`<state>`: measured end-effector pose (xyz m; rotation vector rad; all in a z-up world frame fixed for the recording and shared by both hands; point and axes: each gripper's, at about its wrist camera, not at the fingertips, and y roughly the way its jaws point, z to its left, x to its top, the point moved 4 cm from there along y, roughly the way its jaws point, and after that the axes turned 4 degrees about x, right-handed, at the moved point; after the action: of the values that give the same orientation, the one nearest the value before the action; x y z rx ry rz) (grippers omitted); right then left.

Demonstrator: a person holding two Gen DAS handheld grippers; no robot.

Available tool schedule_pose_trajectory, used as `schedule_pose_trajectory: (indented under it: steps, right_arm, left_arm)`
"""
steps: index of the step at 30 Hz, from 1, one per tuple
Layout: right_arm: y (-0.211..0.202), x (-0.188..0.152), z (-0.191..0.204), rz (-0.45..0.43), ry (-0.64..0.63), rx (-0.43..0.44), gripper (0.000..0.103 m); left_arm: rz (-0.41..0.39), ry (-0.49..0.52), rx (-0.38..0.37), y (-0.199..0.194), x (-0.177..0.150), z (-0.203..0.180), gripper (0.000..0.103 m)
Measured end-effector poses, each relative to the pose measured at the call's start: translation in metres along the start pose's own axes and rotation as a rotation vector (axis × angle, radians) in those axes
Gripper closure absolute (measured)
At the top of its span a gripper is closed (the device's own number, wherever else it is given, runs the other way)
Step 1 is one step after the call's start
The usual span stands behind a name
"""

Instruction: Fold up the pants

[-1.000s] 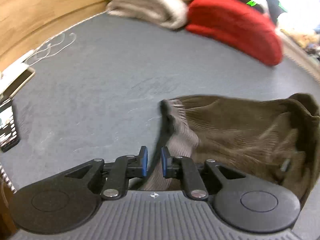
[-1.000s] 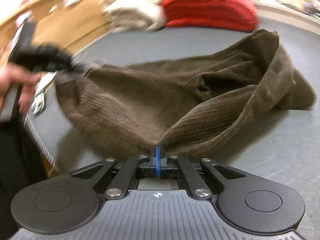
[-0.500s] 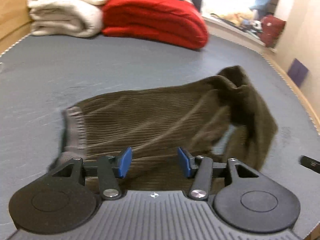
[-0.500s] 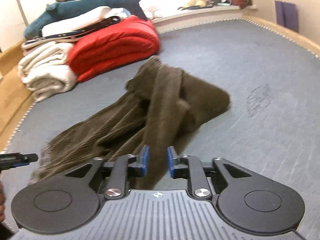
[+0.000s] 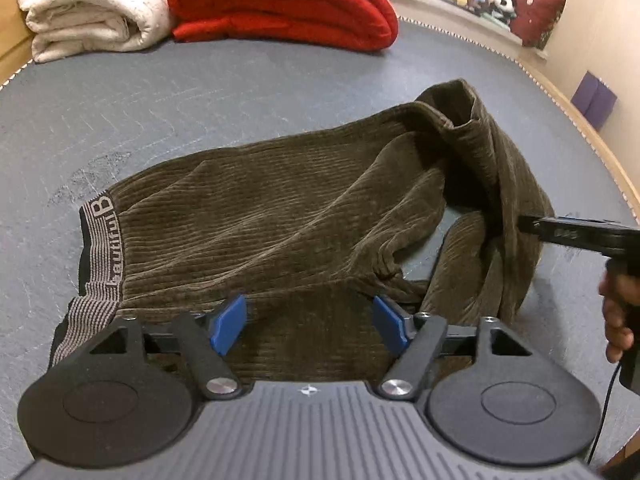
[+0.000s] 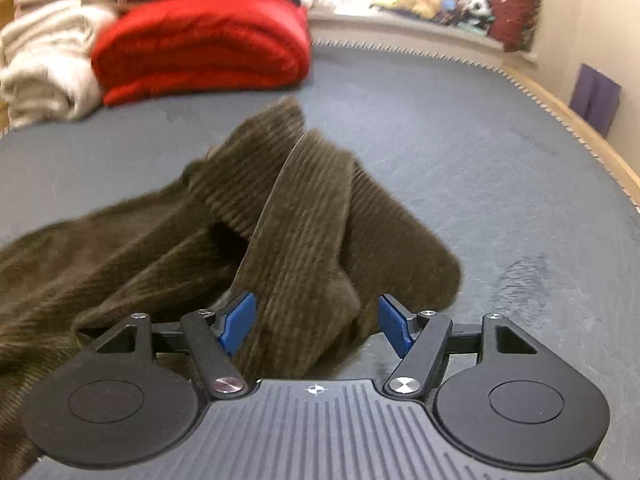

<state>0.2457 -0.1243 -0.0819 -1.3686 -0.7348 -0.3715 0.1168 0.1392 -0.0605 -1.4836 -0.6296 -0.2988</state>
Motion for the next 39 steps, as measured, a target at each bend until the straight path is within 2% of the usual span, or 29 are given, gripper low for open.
schedule_pose_trajectory:
  steps: [4, 6, 7, 8, 9, 10, 11, 13, 22, 28, 32, 33, 35, 36, 37, 38, 39]
  right_arm:
    - [0.021, -0.008, 0.016, 0.056, -0.126, -0.058, 0.035]
    - [0.019, -0.010, 0.014, 0.058, -0.148, -0.078, 0.053]
    - [0.017, -0.009, 0.010, 0.059, -0.135, -0.087, 0.071]
    - [0.012, -0.008, 0.003, 0.060, -0.106, -0.080, 0.079]
    - [0.006, -0.007, -0.004, 0.059, -0.068, -0.058, 0.082]
    - [0.000, -0.007, -0.010, 0.059, -0.037, -0.038, 0.091]
    - [-0.008, -0.008, -0.016, 0.058, -0.013, -0.023, 0.095]
    - [-0.024, -0.012, -0.023, 0.046, -0.017, -0.032, 0.103]
    - [-0.096, -0.053, -0.070, 0.017, -0.005, -0.037, 0.103]
    - [-0.110, -0.060, -0.086, 0.011, 0.045, -0.040, 0.102]
    - [-0.105, -0.056, -0.087, 0.016, 0.052, -0.030, 0.101]
    - [-0.102, -0.053, -0.086, 0.017, 0.051, -0.029, 0.101]
    - [-0.094, -0.046, -0.084, 0.015, 0.053, -0.021, 0.091]
    - [-0.089, -0.042, -0.082, 0.014, 0.055, -0.017, 0.087]
    - [-0.084, -0.038, -0.079, 0.014, 0.058, -0.016, 0.078]
    - [-0.078, -0.034, -0.075, 0.011, 0.060, -0.014, 0.067]
    - [-0.073, -0.030, -0.072, 0.010, 0.061, -0.011, 0.064]
  left_arm:
    - [0.030, 0.003, 0.020, 0.004, 0.001, 0.002, 0.023]
    - [0.035, 0.015, 0.029, 0.003, 0.001, 0.003, 0.023]
    - [0.036, 0.020, 0.031, 0.003, 0.001, 0.003, 0.023]
    - [0.035, 0.023, 0.031, 0.001, 0.001, 0.003, 0.023]
    - [0.034, 0.022, 0.030, 0.000, 0.001, 0.004, 0.023]
    - [0.031, 0.021, 0.029, -0.002, 0.001, 0.004, 0.023]
    - [0.028, 0.019, 0.027, -0.005, 0.002, 0.004, 0.023]
    - [0.026, 0.015, 0.025, -0.008, 0.001, 0.003, 0.023]
    - [0.026, 0.011, -0.039, -0.029, -0.013, -0.035, 0.023]
    - [-0.006, 0.090, -0.039, -0.035, -0.021, -0.067, 0.023]
    - [-0.027, 0.099, -0.039, -0.033, -0.018, -0.069, 0.025]
    - [-0.032, 0.095, -0.046, -0.033, -0.017, -0.067, 0.031]
    - [-0.041, 0.086, -0.058, -0.033, -0.012, -0.061, 0.051]
    - [-0.045, 0.085, -0.060, -0.033, -0.010, -0.058, 0.067]
    - [-0.050, 0.087, -0.060, -0.032, -0.008, -0.056, 0.073]
    - [-0.051, 0.089, -0.058, -0.032, -0.006, -0.053, 0.073]
    - [-0.049, 0.091, -0.056, -0.030, -0.004, -0.051, 0.073]
